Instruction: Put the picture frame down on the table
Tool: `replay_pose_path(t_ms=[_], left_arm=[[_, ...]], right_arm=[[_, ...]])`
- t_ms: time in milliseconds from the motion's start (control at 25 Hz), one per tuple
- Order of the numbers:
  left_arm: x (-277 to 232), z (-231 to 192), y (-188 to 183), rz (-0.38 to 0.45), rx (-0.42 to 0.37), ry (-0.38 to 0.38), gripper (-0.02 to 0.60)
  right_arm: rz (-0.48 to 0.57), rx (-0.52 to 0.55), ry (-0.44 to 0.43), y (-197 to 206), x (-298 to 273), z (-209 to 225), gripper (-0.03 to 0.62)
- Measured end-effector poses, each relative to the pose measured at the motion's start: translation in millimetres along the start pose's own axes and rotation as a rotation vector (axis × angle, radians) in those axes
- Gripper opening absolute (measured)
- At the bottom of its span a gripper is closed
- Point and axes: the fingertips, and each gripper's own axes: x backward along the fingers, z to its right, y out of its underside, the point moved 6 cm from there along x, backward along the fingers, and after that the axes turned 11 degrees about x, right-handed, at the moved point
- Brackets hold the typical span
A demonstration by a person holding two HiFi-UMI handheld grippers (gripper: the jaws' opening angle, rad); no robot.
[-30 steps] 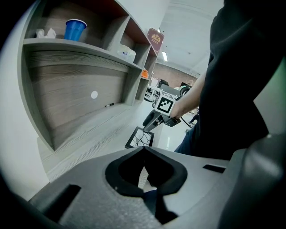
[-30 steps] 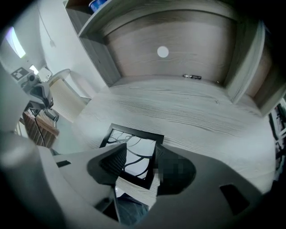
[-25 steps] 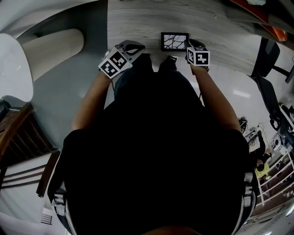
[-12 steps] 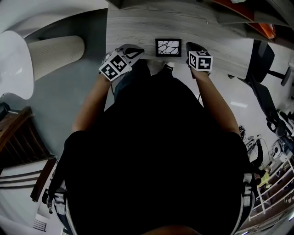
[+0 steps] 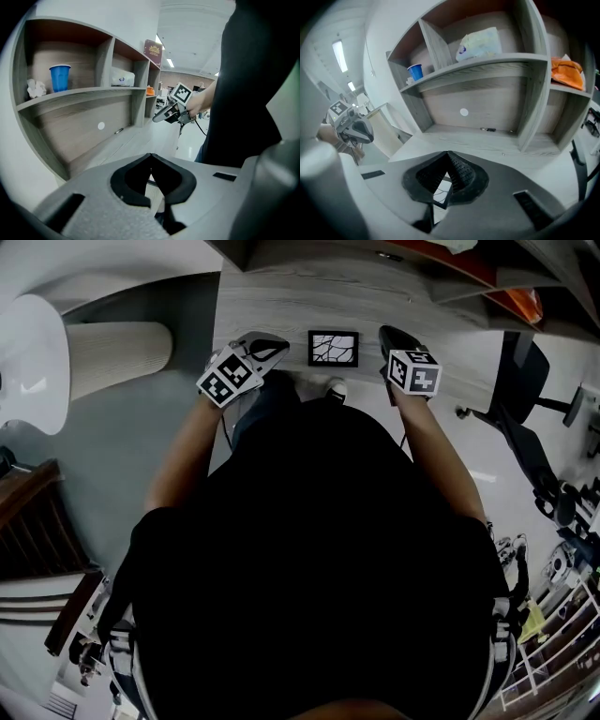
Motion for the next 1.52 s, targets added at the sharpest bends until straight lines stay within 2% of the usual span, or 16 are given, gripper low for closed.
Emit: replay_pose_path(t_ms=[280, 560, 880, 1200, 1520], left_arm=[[20.7, -7.3, -27.8, 0.063, -0.016, -0.087, 0.017], [44.8, -11.8, -60.9, 0.167, -0.012, -0.164, 0.017], [63.6, -1.7, -94.3, 0.256, -0.029, -0.216, 0.017], [74.5, 7.4, -111.4, 0.323, -0.019, -0.251, 0.017], [86.3, 22.9, -131.0, 0.372, -0.04, -0.29, 0.017]], right_arm=[[0.129, 0.015, 0.009, -35.9, 32.8, 9.6, 0.006], [0.229, 0.022, 0.03, -66.4, 58.6, 32.4, 0.006], [0.324, 0.036, 0.054, -94.7, 92.7, 51.9, 0.006], [0.411, 0.169, 0.067, -120.7, 130.4, 44.2, 0.006], [0.456, 0.181, 0.06, -129.0, 154.2, 50.9, 0.006]])
